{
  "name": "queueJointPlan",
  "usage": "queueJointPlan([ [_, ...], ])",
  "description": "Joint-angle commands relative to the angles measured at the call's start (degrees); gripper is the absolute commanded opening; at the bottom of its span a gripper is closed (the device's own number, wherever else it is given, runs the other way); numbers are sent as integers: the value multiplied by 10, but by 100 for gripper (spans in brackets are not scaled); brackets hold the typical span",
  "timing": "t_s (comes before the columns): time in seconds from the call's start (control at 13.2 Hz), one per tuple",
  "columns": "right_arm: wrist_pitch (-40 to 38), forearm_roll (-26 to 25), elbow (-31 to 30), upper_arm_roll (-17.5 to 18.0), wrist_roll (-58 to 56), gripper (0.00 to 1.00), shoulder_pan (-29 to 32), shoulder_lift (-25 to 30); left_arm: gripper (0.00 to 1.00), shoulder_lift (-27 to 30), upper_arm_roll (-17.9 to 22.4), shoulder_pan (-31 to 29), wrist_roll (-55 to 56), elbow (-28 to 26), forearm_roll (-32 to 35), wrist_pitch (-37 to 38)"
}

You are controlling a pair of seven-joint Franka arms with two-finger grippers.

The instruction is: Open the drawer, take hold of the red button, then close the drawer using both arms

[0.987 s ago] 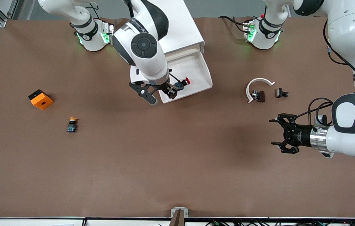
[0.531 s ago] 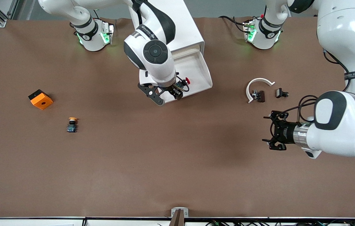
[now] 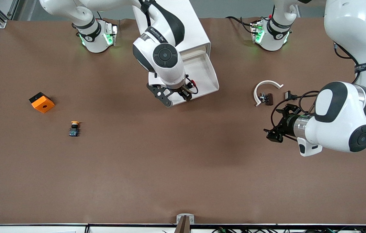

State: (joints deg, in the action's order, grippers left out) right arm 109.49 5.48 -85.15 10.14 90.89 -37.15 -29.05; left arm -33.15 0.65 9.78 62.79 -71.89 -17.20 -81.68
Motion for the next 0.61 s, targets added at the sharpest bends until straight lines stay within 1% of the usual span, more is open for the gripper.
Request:
queueJointPlan([
  [0.0,-4,8,9,-5,28,93,-12,-10,100,37,-6,-3,-59,-53,14,-4],
  [0.08,-4,8,9,-5,34,93,-16,-15,100,41,-9,-2,-74,-59,21,-6],
  [0.15,-2,8,9,-5,39,93,-18,-18,100,43,-21,0,-93,-68,30,-8],
  [0.3,-2,8,9,-5,42,93,-21,-26,100,52,-32,0,-122,-107,58,-37],
  [0.53,-2,7,9,-5,42,92,-28,-33,100,78,-64,0,-123,-190,87,-117],
])
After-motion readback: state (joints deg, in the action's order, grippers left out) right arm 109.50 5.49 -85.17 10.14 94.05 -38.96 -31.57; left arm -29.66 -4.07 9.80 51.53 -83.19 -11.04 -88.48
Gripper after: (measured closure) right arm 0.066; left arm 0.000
